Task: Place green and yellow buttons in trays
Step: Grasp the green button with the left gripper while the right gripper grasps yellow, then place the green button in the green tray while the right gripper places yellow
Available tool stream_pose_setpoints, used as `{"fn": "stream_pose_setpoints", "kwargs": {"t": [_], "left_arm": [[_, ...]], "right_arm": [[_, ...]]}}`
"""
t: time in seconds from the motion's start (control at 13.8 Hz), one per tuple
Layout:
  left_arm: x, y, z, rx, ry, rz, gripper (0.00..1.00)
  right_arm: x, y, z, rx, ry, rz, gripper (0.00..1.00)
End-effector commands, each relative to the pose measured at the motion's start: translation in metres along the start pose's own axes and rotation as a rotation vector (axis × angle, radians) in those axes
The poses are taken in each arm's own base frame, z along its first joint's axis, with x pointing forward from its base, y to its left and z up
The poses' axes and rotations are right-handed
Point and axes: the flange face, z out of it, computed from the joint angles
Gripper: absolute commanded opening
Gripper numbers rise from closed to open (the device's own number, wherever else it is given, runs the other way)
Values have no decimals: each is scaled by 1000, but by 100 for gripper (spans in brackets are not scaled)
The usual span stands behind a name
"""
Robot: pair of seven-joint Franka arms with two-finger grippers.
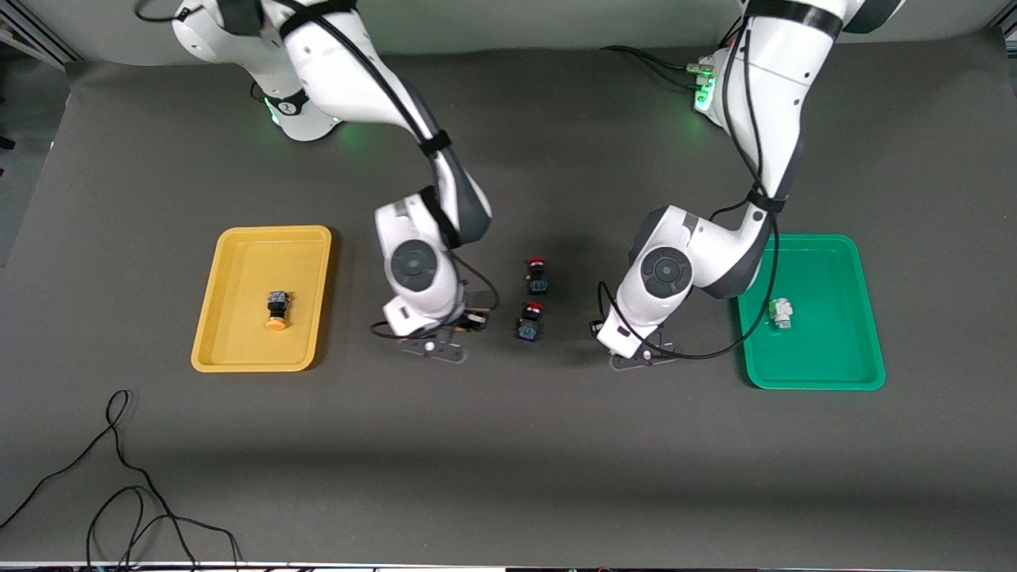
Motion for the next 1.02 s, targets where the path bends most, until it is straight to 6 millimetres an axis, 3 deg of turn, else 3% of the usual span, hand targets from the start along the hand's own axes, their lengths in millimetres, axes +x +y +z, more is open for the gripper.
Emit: {"fn": "stream_pose_setpoints", "kwargs": {"t": [0.0,0.07,0.22,0.44,0.58,0.8,0.94], "left_arm": [[7,-3,-86,22,-24,-32,10],[10,-10,-116,26,-38,-38,10],[19,-43,-167,-2,-71,-50,8],[36,-117,-208,-13,-148,12,7],[47,-177,-222,0,-192,50,7],[63,-267,-209,46,-208,120,7],[73,-324,-193,56,-199,162,7]], "right_arm": [[25,76,-88,60,-133,-78,0],[33,103,-110,60,-152,-98,0],[53,159,-136,37,-174,-181,0],[76,243,-142,15,-188,-285,0],[86,295,-123,17,-173,-353,0],[92,382,-70,12,-116,-408,0],[92,420,-41,1,-81,-429,0]]}}
